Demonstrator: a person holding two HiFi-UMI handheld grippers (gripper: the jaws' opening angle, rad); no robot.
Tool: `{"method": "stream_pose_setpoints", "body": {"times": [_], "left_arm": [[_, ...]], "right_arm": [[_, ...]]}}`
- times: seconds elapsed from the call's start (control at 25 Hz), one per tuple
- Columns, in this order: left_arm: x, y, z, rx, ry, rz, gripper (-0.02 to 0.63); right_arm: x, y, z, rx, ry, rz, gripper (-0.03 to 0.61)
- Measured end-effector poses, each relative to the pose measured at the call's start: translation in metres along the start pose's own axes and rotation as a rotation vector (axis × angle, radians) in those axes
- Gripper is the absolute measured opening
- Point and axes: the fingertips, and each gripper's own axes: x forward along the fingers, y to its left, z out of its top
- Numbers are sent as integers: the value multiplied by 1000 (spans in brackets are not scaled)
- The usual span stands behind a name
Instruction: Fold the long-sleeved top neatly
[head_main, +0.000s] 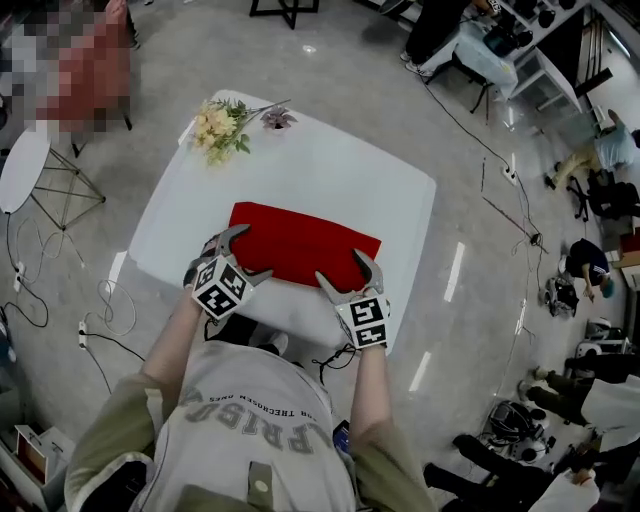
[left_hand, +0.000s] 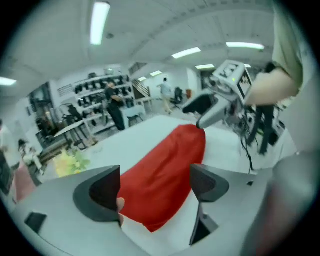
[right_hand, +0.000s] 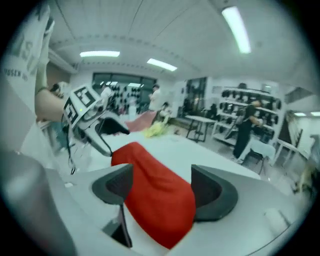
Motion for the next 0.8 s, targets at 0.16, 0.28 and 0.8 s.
{"method": "stream_pose_setpoints", "body": {"times": [0.16, 0.28, 0.8], "left_arm": [[-58, 38, 48, -334, -332, 220, 414], [-80, 42, 72, -418, -474, 295, 413], [-127, 17, 90, -377, -610, 491, 12]], "right_arm": [[-57, -33, 46, 235, -341, -257, 351], [-77, -32, 65, 282, -455, -363, 351], [-108, 7, 100, 98, -503, -501, 2]]}}
